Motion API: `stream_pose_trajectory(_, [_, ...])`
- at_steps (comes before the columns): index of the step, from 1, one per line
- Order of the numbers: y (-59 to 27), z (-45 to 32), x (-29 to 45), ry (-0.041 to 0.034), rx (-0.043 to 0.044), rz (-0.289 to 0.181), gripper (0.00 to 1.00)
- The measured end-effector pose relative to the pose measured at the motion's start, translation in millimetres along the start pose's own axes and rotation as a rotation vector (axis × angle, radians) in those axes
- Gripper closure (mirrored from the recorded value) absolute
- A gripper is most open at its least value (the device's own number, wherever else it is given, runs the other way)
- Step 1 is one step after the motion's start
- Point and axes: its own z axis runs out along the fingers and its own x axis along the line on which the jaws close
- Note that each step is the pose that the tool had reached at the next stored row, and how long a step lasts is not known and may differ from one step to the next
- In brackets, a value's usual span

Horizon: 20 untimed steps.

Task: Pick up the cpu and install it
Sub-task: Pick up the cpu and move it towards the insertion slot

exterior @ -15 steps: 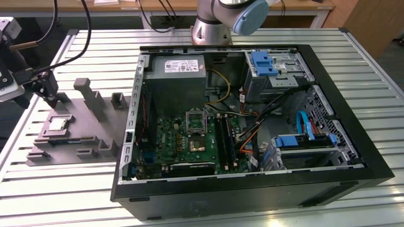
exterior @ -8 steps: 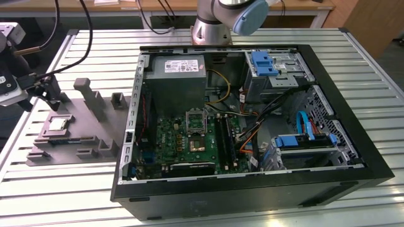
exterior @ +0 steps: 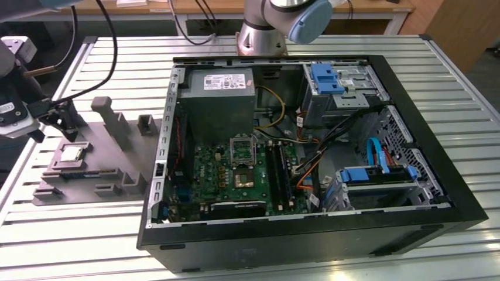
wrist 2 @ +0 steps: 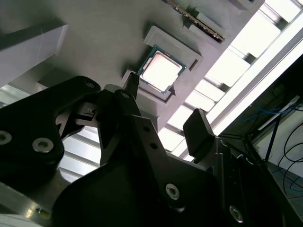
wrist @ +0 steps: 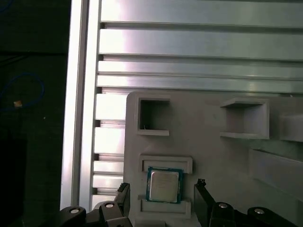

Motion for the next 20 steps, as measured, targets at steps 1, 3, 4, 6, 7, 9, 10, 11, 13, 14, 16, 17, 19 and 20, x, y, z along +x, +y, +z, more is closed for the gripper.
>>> stream_pose_trajectory(1, [-0.2, 1.7, 0.0, 0.0, 0.0, 0.001, 0.35])
stream_pose_trajectory(3, [-0.5, 5.0, -0.1, 0.0, 0.0, 0.002, 0.35])
stream_pose_trajectory(4, [-0.6, 6.8, -0.1, -0.0002, -0.0001, 0.003, 0.35])
stream_pose_trajectory(6, [-0.8, 10.5, -0.2, -0.0001, 0.0, 0.003, 0.35])
stream_pose_trajectory(7, [-1.1, 12.2, -0.2, -0.0001, 0.0, 0.003, 0.35])
stream_pose_trajectory(9, [-1.9, 15.1, -0.2, -0.0001, 0.0, 0.003, 0.35])
stream_pose_trajectory(10, [-2.4, 16.4, -0.2, 0.0, 0.0001, 0.003, 0.35])
stream_pose_trajectory(11, [-2.8, 17.6, -0.2, 0.0001, 0.0001, 0.003, 0.35])
stream_pose_trajectory(13, [-3.7, 19.8, -0.2, -0.0001, 0.0, 0.003, 0.35])
stream_pose_trajectory(14, [-3.9, 20.3, -0.2, -0.0002, 0.0, 0.003, 0.35])
stream_pose_trajectory(16, [-3.9, 20.3, -0.2, 0.0, 0.0, 0.003, 0.35])
stream_pose_trajectory(17, [-4.0, 20.3, -0.2, 0.0, 0.0001, 0.003, 0.35])
stream_pose_trajectory(19, [-4.0, 20.4, -0.2, 0.0, 0.0, 0.003, 0.35])
stream_pose_trajectory(20, [-4.0, 21.1, -0.3, -0.0004, -0.0002, 0.003, 0.35])
